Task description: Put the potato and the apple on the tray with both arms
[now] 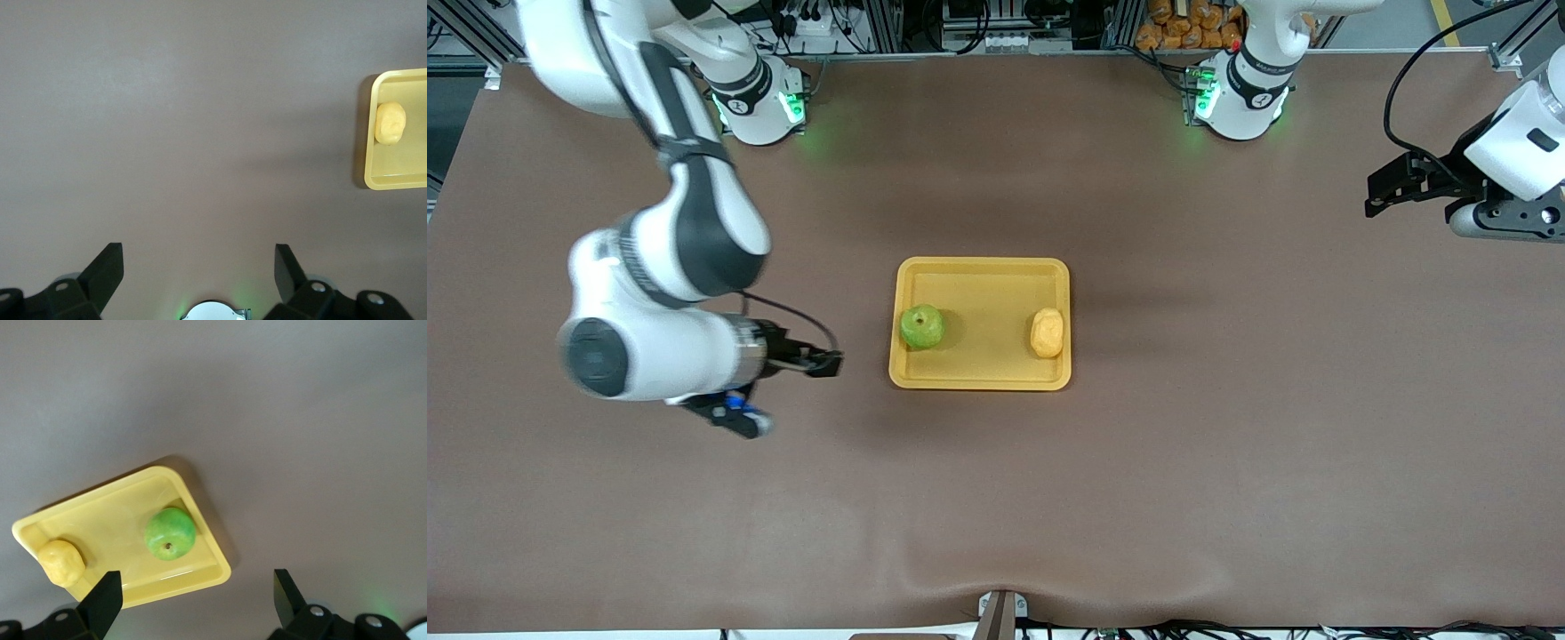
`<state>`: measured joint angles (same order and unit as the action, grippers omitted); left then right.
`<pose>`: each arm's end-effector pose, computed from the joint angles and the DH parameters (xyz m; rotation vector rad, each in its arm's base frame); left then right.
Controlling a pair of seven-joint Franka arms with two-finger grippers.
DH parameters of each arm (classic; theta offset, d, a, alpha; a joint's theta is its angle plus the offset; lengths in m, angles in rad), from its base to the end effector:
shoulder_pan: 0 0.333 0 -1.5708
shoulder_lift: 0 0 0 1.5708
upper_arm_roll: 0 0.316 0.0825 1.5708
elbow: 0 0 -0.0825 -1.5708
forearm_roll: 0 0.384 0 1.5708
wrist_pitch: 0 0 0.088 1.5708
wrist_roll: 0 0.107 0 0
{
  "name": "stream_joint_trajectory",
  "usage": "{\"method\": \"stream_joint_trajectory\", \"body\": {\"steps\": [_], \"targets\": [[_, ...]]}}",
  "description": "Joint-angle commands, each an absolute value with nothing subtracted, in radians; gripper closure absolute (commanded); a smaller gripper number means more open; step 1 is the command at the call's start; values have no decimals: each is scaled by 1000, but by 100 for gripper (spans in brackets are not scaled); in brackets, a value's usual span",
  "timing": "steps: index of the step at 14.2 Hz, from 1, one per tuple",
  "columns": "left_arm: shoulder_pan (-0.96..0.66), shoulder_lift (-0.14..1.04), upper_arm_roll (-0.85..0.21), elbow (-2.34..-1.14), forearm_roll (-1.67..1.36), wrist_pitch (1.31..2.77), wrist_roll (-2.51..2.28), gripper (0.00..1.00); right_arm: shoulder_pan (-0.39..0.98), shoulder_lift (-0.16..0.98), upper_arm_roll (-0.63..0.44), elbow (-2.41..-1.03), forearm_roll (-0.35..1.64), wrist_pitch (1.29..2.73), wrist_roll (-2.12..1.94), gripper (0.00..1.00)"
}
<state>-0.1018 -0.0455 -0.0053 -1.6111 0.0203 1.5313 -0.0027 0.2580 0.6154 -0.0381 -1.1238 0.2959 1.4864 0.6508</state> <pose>0.5330 -0.0551 0.6270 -3.1146 0.1620 0.0517 0.6754 0.1925 0.4391 -2.8849 0.6440 0.5132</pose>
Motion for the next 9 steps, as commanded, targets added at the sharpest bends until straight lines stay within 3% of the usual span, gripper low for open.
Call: {"method": "stream_joint_trajectory", "body": {"steps": [1,6,9], "targets": [[-103,-40,-34,-1586,40,1502,-21,0,158,566,-29,-1095,290,1427,649,0],[-98,-40,-35,-1586,55,1477,-8,0,54,477,-26,-1095,156,1368,626,0],[-84,-35,-25,-1588,52,1477,-11,0,14,414,-29,-1097,97,1307,397,0]]}}
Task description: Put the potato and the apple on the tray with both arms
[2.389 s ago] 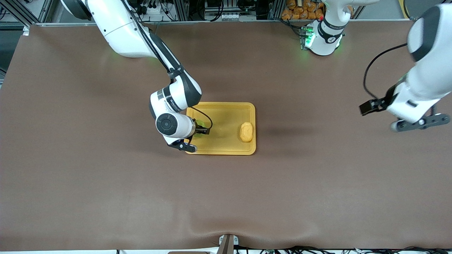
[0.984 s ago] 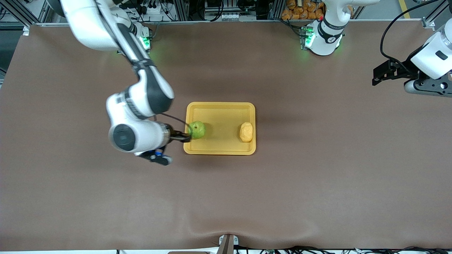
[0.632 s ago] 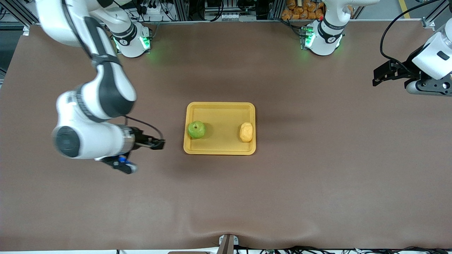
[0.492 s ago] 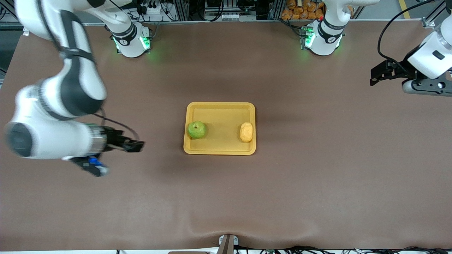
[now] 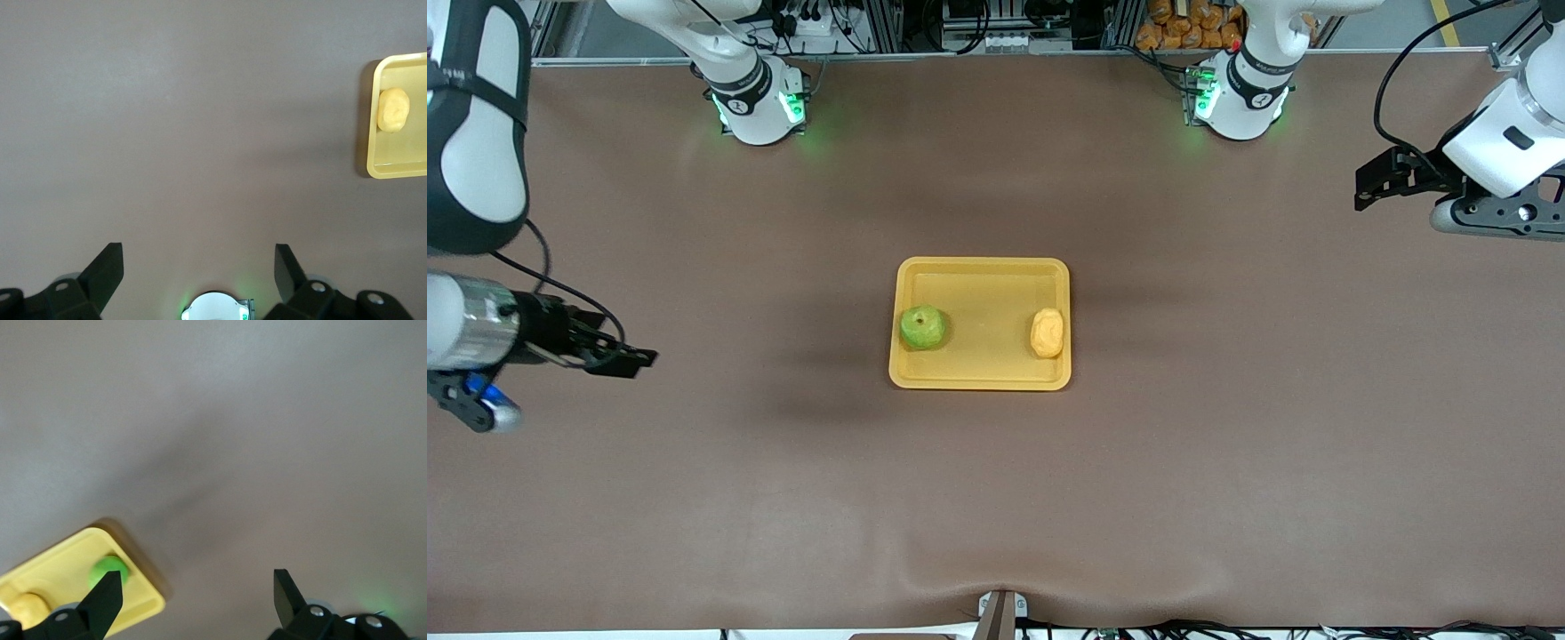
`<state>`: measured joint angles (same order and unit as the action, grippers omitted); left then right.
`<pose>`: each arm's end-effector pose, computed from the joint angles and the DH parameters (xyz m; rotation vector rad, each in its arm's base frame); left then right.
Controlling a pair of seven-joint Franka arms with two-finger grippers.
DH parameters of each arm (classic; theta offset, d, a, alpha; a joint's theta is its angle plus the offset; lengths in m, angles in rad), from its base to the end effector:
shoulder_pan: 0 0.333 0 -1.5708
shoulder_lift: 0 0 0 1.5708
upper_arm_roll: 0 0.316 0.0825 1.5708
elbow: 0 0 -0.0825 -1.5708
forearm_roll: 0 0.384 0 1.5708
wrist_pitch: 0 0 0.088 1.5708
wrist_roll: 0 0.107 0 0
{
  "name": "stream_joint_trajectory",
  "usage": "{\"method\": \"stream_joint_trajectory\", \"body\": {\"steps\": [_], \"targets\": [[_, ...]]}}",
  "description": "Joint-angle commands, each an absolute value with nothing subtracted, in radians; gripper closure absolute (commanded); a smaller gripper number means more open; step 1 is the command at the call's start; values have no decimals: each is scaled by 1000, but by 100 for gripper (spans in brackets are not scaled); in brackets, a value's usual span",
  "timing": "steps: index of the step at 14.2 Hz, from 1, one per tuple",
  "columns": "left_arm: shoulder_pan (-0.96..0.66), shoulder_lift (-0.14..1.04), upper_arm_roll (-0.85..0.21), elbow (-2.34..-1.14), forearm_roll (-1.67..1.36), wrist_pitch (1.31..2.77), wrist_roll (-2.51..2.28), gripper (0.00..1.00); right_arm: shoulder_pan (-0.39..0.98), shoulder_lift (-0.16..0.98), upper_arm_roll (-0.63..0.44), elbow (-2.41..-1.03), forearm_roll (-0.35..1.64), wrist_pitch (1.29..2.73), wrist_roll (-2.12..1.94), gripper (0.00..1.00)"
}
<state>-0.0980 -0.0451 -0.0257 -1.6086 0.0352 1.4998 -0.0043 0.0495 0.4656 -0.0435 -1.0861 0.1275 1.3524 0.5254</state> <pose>0.5290 -0.0621 0.6254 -3.0944 0.1827 0.0950 0.6627 0.0269 0.5467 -2.9760 0.7623 0.3395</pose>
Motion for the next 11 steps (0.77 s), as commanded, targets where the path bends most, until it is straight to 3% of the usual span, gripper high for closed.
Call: {"method": "stream_joint_trajectory", "body": {"steps": [1,5,11], "targets": [[-69,-26,-26,-1585,51,1479,-15,0,-23,391,-28,-1097,98,1281,286,0],[-66,-23,-26,-1583,38,1500,-18,0,-92,293,-29,-1140,87,1270,77,0],[-66,-26,-28,-1583,38,1511,-17,0,-12,59,-15,-1385,-35,1328,80,0]]}}
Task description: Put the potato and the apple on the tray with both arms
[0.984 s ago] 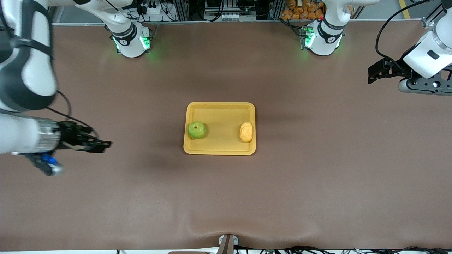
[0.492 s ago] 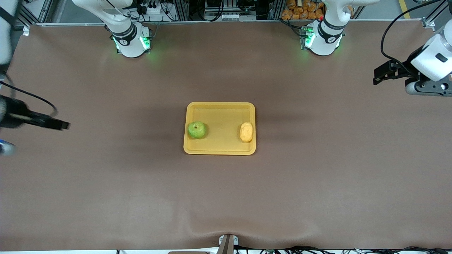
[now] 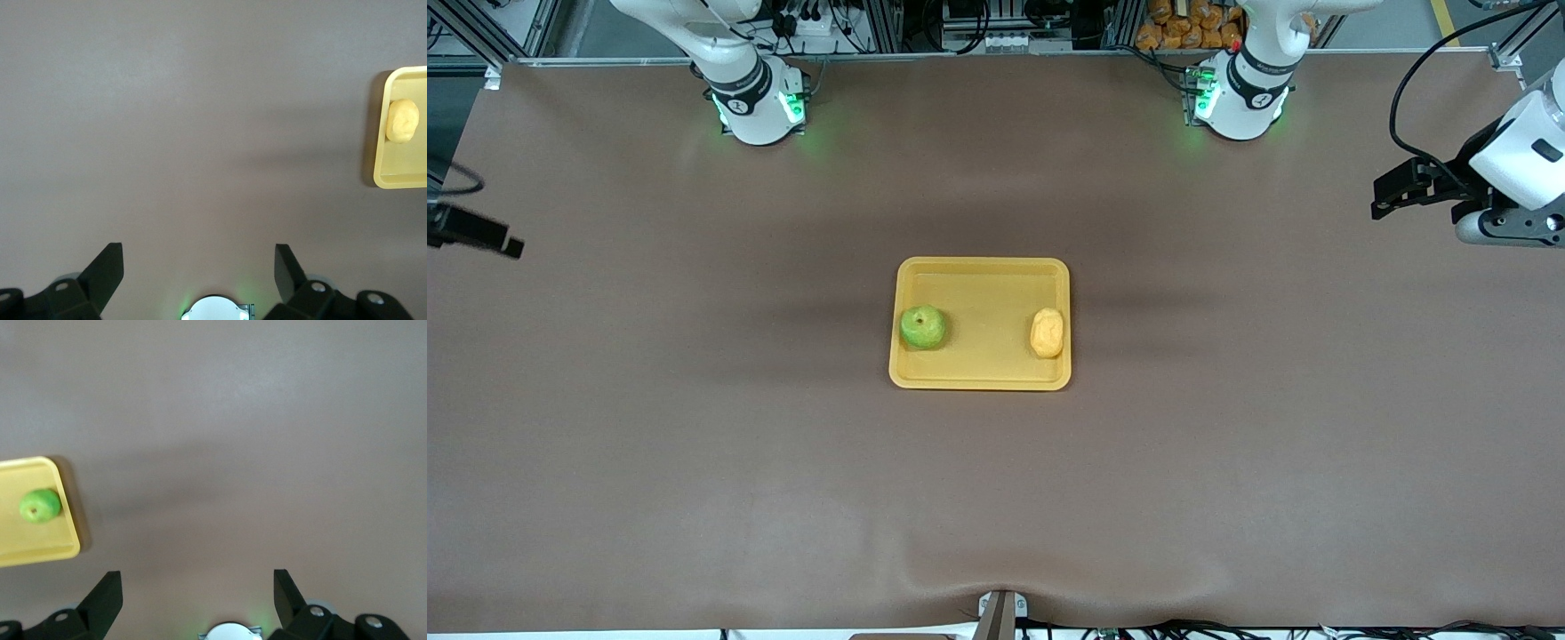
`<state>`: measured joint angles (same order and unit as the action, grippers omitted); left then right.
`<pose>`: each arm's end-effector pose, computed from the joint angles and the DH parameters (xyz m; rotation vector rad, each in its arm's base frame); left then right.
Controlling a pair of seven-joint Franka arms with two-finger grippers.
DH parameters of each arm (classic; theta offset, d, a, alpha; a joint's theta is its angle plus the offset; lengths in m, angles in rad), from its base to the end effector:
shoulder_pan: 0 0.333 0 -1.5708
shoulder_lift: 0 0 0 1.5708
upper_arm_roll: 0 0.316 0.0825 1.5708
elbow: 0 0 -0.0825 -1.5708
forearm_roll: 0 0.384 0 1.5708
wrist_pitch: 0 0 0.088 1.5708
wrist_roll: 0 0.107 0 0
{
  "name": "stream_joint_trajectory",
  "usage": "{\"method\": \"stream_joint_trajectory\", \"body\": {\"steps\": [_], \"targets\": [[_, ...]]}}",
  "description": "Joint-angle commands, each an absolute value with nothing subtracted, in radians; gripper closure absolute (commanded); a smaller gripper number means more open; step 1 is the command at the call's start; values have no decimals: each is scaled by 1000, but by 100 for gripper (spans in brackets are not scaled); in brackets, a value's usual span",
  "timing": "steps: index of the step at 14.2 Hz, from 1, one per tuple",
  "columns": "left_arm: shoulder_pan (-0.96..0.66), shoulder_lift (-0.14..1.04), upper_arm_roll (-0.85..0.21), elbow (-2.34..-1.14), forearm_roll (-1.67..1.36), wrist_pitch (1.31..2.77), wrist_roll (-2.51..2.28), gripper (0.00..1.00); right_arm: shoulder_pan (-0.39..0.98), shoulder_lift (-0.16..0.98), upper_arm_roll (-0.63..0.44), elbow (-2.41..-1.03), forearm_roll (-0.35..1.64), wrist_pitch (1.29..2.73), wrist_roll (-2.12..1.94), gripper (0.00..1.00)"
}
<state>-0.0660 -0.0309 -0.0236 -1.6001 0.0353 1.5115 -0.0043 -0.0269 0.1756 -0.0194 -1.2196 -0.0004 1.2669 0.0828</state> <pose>0.5364 -0.0444 0.6227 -3.0989 0.1305 0.0868 0.5731 -0.0253 0.6607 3.1225 -0.2019 -0.2008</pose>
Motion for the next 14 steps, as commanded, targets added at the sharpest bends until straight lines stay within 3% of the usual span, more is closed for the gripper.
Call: {"method": "stream_joint_trajectory", "body": {"steps": [1,4,14], "targets": [[-66,-26,-28,-1583,38,1511,-17,0,-17,-9,-17,-1482,-34,1386,80,0],[-66,-26,-31,-1585,38,1511,-17,0,-14,-129,-17,-1653,-34,1462,69,0],[-67,-23,-32,-1586,44,1511,-21,0,-55,-35,-26,-1491,-31,1413,-9,0]]}}
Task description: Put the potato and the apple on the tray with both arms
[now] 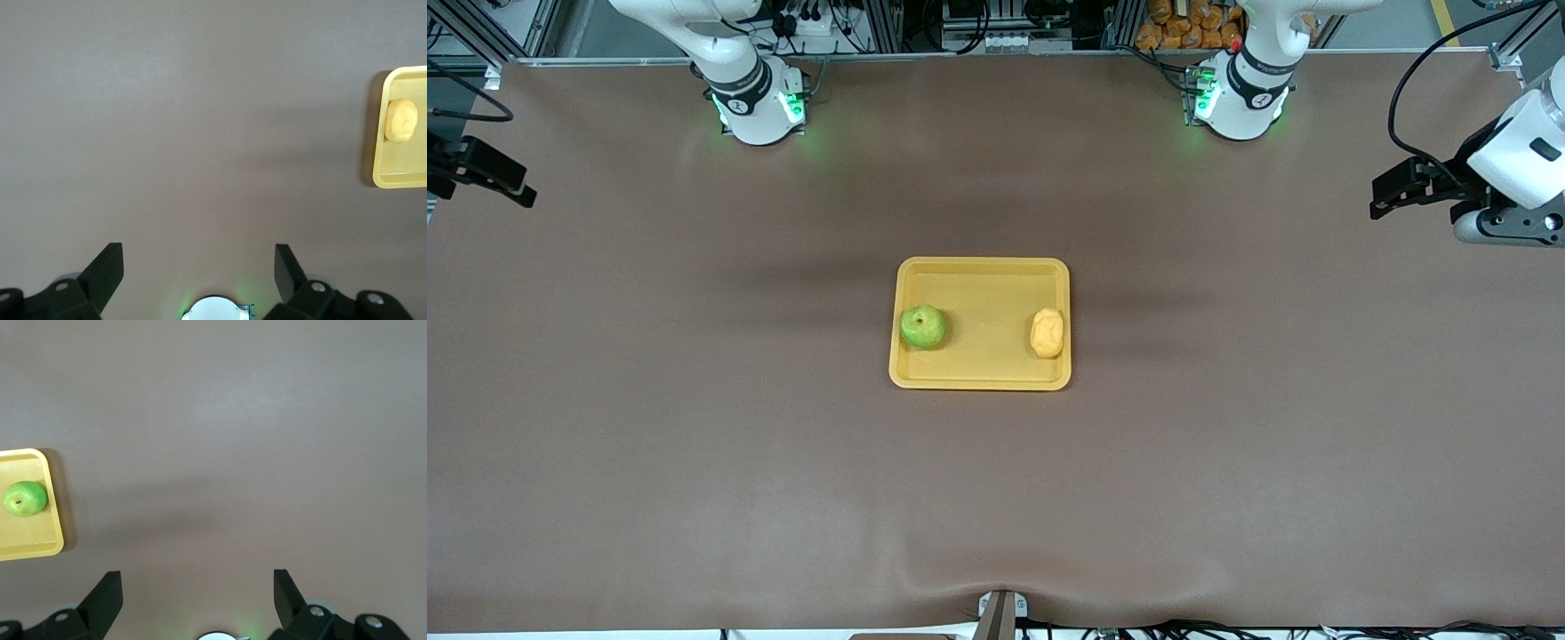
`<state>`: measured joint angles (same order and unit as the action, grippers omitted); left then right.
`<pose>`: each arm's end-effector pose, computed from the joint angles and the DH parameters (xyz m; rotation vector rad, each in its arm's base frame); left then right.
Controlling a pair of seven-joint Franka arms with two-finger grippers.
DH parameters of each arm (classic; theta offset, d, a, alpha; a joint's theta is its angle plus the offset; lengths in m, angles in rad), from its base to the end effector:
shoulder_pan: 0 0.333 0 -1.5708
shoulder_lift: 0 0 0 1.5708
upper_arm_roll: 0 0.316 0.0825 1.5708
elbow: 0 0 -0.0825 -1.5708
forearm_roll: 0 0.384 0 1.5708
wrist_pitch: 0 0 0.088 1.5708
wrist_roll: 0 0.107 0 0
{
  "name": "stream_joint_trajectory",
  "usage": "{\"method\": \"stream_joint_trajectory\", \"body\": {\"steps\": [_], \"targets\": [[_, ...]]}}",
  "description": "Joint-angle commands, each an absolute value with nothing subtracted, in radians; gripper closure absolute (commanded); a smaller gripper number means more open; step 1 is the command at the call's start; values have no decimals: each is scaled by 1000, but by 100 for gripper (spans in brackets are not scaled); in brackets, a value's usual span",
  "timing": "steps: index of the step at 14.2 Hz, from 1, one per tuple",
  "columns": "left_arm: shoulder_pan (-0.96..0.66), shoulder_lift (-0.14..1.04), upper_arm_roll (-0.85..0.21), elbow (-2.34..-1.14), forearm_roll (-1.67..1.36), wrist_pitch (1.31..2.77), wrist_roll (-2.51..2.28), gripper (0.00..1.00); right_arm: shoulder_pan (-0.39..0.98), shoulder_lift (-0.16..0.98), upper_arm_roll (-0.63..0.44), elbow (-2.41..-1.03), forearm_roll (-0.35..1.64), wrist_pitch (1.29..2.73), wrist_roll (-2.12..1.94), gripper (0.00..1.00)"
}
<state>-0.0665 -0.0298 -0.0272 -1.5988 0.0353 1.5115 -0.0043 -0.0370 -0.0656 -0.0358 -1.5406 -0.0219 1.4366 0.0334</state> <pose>0.5366 -0.0467 0.6227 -3.0985 0.1369 0.0864 0.5182 -0.0411 0.6623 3.1178 -0.1694 -0.0606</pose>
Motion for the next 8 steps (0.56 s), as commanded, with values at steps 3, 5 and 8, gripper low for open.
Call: {"method": "stream_joint_trajectory", "body": {"steps": [3,5,8], "targets": [[-67,-23,-32,-1586,44,1511,-21,0,-52,-35,-25,-1493,-26,1411,-18,0],[-67,-23,-32,-1586,44,1511,-21,0,-45,-35,-23,-1491,-23,1411,-18,0],[-66,-23,-32,-1586,43,1511,-23,0,-40,-35,-20,-1491,-23,1413,-21,0]]}}
